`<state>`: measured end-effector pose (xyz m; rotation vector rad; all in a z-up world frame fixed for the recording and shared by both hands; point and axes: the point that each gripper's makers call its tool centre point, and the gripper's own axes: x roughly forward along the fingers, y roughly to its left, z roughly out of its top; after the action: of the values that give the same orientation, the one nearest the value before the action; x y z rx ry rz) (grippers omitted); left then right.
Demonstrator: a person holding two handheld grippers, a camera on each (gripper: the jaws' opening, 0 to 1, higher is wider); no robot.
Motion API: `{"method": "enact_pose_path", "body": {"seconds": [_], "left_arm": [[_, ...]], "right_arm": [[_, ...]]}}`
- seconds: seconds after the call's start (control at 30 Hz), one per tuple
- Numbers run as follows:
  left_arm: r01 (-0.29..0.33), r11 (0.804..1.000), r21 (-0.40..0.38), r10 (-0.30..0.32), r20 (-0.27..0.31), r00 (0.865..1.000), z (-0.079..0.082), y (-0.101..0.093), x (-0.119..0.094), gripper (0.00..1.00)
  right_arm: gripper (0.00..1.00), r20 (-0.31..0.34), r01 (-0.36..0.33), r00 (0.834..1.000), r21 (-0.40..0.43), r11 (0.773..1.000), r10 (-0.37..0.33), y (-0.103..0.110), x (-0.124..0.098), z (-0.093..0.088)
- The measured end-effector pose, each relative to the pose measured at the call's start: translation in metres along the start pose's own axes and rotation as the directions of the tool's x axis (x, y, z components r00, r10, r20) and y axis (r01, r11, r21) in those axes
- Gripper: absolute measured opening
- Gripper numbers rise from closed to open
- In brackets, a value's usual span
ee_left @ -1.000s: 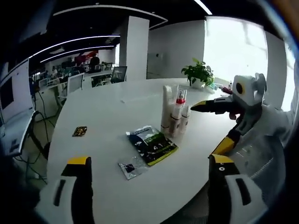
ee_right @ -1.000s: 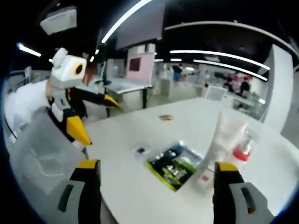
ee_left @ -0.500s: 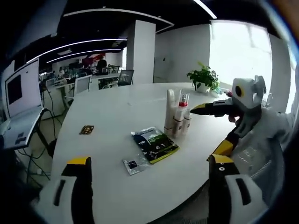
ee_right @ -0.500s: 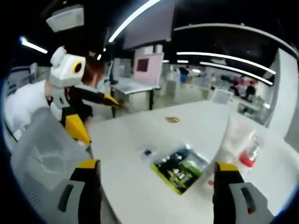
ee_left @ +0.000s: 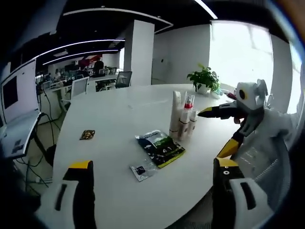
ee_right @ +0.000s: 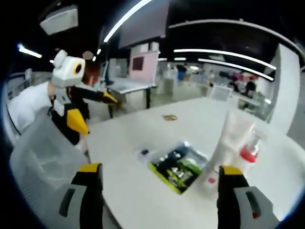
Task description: Arrange the skincare products in the storage area until every visible bottle or jar stands upright without overlapping.
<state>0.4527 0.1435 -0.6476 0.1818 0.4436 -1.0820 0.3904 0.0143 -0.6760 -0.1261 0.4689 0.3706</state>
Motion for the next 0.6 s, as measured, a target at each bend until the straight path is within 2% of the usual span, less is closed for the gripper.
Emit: {"method": "enact_pose_path", "body": {"seconds": [0.1,0.2,0.3,0.4,0.6], "left_arm": [[0.030,1.000,0.008,-0.030,0.006,1.000,0.002,0.004,0.001,0.99],[0.056,0.998,0.006,-0.056,0.004,0.998,0.002,0.010,0.004,0.99],[0.075,0.997,0.009,-0.075,-0.009,0.997,0.000,0.025,0.012,0.99],[0.096,0.995,0.009,-0.096,-0.018,0.995,0.001,0.035,0.018,0.99],[0.144,0.989,0.024,-0.144,-0.028,0.989,0.003,0.042,0.027,0.99]], "right_arm": [[1.00,-0.020,0.023,1.000,-0.011,1.000,-0.023,-0.003,0.001,-0.002],[1.00,-0.003,0.059,0.998,0.002,0.998,-0.059,-0.008,0.002,0.004],[1.00,0.003,0.072,0.997,0.032,0.997,-0.072,-0.008,0.008,0.008],[1.00,-0.008,0.086,0.996,0.036,0.996,-0.086,-0.008,0.012,0.010],[1.00,0.003,0.117,0.993,0.058,0.991,-0.118,-0.010,0.022,0.015]]}}
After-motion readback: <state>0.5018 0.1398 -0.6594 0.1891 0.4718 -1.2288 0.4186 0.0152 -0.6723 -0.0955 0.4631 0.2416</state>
